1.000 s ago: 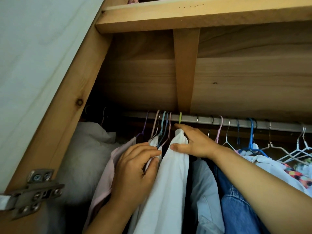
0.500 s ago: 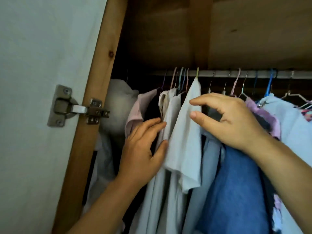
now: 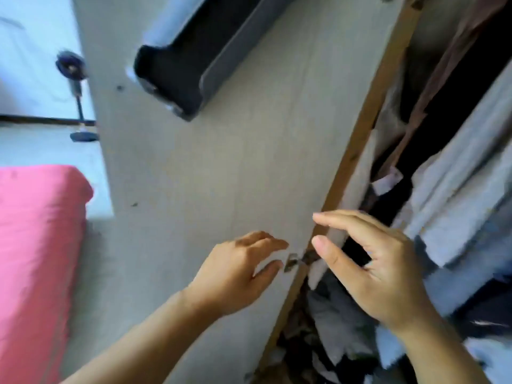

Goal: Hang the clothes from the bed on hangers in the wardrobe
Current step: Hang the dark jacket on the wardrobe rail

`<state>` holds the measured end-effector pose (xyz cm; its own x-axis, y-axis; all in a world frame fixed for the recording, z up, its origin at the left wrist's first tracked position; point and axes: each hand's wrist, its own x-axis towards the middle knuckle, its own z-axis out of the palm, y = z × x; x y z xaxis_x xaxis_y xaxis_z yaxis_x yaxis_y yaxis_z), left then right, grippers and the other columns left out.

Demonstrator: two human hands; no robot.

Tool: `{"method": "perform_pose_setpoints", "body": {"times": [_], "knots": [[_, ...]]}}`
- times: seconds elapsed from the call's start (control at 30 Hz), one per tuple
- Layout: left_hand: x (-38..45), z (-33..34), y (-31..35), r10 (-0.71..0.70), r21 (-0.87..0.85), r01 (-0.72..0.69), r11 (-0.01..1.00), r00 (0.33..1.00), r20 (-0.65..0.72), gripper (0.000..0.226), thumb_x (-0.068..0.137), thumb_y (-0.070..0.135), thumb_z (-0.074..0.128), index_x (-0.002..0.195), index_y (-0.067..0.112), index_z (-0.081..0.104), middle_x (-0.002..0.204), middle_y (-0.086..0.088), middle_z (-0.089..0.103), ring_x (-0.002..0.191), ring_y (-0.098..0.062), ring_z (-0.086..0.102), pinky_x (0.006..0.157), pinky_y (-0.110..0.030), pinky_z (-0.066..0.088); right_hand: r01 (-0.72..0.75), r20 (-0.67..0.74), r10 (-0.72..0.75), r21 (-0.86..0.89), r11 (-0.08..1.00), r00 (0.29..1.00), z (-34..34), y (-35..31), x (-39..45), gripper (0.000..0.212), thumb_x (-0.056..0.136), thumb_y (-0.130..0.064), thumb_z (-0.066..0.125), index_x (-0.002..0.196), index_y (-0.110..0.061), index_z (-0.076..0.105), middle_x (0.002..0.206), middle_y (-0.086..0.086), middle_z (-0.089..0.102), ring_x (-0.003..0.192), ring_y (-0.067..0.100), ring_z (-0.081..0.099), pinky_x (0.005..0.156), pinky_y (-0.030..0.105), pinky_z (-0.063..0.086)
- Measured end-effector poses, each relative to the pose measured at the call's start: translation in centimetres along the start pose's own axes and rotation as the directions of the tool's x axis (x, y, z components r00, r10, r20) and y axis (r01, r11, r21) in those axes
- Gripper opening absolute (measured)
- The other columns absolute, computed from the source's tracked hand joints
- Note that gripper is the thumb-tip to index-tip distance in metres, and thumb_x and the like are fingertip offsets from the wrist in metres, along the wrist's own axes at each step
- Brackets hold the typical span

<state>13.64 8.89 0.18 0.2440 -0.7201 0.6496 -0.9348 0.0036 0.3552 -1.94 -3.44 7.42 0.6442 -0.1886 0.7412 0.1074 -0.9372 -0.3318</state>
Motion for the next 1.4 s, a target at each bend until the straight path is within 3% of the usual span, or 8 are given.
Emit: {"method": "perform_pose_setpoints", "body": {"times": [0.1, 0.23, 0.4, 0.57, 0.77, 0.97, 1.2, 1.4], "knots": [[-9.5, -3.8, -2.7, -0.226, 0.106, 0.222, 0.969, 0.974, 0.025, 0.035, 0.088, 0.041, 0.043, 0.113, 0.029, 0.063, 0.108, 0.012, 0.066, 0.086, -0.007, 0.060, 0.066, -0.022, 0.053, 0.000, 0.135, -0.029, 0.210, 0.978, 0.990, 8.0, -4.1, -2.4, 0.029, 0.085, -0.035, 0.059, 0.104, -0.016, 0.070, 0.102, -0.010, 0.068, 0.098, 0.003, 0.062, 0.085, 0.014, 0.045], [-20.9, -8.5, -5.5, -0.500, 0.173, 0.498, 0.849, 0.865, -0.036, 0.033, 0.088, 0.042, 0.043, 0.111, 0.031, 0.063, 0.105, 0.014, 0.065, 0.083, -0.005, 0.064, 0.069, -0.024, 0.053, 0.073, 0.249, -0.183, 0.395, 0.916, 0.951, 17.3, -10.1, -4.9, 0.029, 0.082, -0.035, 0.059, 0.100, -0.015, 0.071, 0.097, -0.008, 0.068, 0.091, 0.003, 0.062, 0.085, 0.013, 0.044], [-35.5, -15.6, -6.2, -0.751, 0.212, 0.785, 0.582, 0.619, -0.230, 0.028, 0.083, 0.036, 0.047, 0.104, 0.029, 0.063, 0.094, 0.012, 0.068, 0.079, -0.007, 0.065, 0.069, -0.020, 0.050, 0.104, 0.355, -0.389, 0.611, 0.785, 0.850, 28.9, -19.3, -7.3, 0.032, 0.090, -0.050, 0.048, 0.103, -0.025, 0.065, 0.092, -0.008, 0.069, 0.086, 0.003, 0.061, 0.082, 0.012, 0.044], [-48.7, -22.4, -5.0, -0.865, 0.169, 0.951, 0.260, 0.307, -0.396, 0.025, 0.081, 0.041, 0.047, 0.104, 0.035, 0.057, 0.090, 0.018, 0.064, 0.074, 0.001, 0.061, 0.064, -0.016, 0.045, 0.131, 0.435, -0.600, 0.727, 0.674, 0.671, 38.5, -28.7, -9.6, 0.036, 0.092, -0.053, 0.041, 0.108, -0.027, 0.060, 0.093, -0.007, 0.069, 0.087, 0.005, 0.061, 0.083, 0.013, 0.045], [-61.6, -28.2, -5.6, -0.872, 0.017, 1.000, -0.015, -0.005, -0.489, 0.028, 0.077, 0.044, 0.046, 0.103, 0.039, 0.054, 0.083, 0.020, 0.061, 0.067, 0.007, 0.057, 0.059, -0.014, 0.044, 0.127, 0.475, -0.715, 0.781, 0.611, 0.513, 48.2, -38.6, -11.0, 0.035, 0.090, -0.045, 0.049, 0.098, -0.017, 0.071, 0.089, -0.005, 0.069, 0.082, 0.007, 0.063, 0.077, 0.021, 0.048], [-68.4, -33.0, -8.9, -0.836, -0.088, 0.989, -0.118, -0.147, -0.529, 0.030, 0.077, 0.044, 0.047, 0.093, 0.030, 0.068, 0.080, 0.021, 0.063, 0.068, 0.007, 0.055, 0.060, -0.004, 0.037, 0.064, 0.574, -0.747, 0.777, 0.626, 0.334, 55.7, -45.7, -10.9, 0.030, 0.078, -0.035, 0.057, 0.097, -0.016, 0.070, 0.093, -0.010, 0.068, 0.089, 0.001, 0.058, 0.084, 0.007, 0.040], [-71.4, -36.5, -14.5, -0.758, -0.224, 0.943, -0.246, -0.331, -0.562, 0.053, 0.073, 0.055, 0.038, 0.105, 0.025, 0.070, 0.092, 0.017, 0.066, 0.080, 0.002, 0.061, 0.076, -0.031, 0.052, -0.035, 0.659, -0.722, 0.743, 0.668, 0.212, 65.8, -52.2, -9.9, 0.042, 0.079, -0.044, 0.054, 0.107, -0.015, 0.068, 0.101, -0.016, 0.061, 0.099, -0.001, 0.054, 0.088, 0.002, 0.034], [-74.9, -38.7, -21.6, -0.697, -0.279, 0.871, -0.405, -0.492, -0.522, 0.027, 0.088, 0.027, 0.061, 0.115, 0.027, 0.064, 0.107, 0.022, 0.057, 0.095, 0.003, 0.057, 0.087, -0.023, 0.046, -0.077, 0.663, -0.747, 0.748, 0.659, 0.047, 78.6, -57.0, -9.1, 0.046, 0.077, -0.044, 0.059, 0.112, -0.015, 0.066, 0.102, -0.029, 0.055, 0.099, -0.001, 0.054, 0.089, 0.009, 0.038]]}}
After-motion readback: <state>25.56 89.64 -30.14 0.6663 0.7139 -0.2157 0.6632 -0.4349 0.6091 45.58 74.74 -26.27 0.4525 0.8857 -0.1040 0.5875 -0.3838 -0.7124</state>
